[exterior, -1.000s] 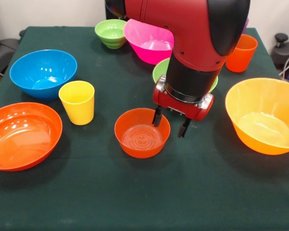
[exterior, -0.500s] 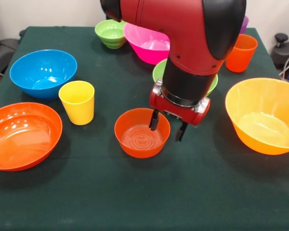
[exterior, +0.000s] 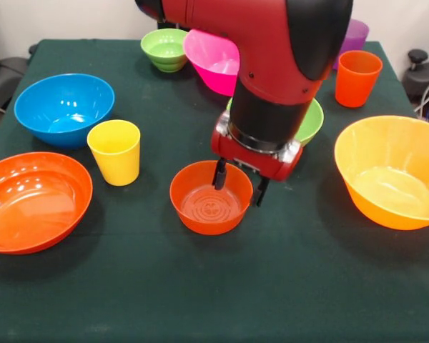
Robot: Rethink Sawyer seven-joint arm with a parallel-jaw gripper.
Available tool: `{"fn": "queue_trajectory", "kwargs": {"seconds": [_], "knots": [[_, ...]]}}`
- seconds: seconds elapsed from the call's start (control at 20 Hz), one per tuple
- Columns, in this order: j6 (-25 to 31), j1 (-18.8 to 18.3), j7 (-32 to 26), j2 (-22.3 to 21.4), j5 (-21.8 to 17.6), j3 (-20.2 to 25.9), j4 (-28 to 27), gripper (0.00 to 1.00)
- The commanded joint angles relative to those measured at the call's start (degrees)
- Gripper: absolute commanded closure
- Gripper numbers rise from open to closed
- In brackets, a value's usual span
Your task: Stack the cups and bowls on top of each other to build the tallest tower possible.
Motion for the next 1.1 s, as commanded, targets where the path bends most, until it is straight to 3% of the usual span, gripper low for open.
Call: {"fn": "queue_trajectory", "kwargs": {"seconds": [0.05,0.3,0.6,1.1], "knots": [[-4.7,-0.7,4.7,-7.5,-0.3,7.2,15.7,0.0],[-8.7,-0.3,5.9,-9.7,-0.6,7.5,21.0,0.0],[-9.4,-0.5,5.3,-13.4,-0.5,7.6,26.6,0.0],[-16.1,-1.3,3.6,-15.4,-1.7,10.0,34.7,0.0]]}}
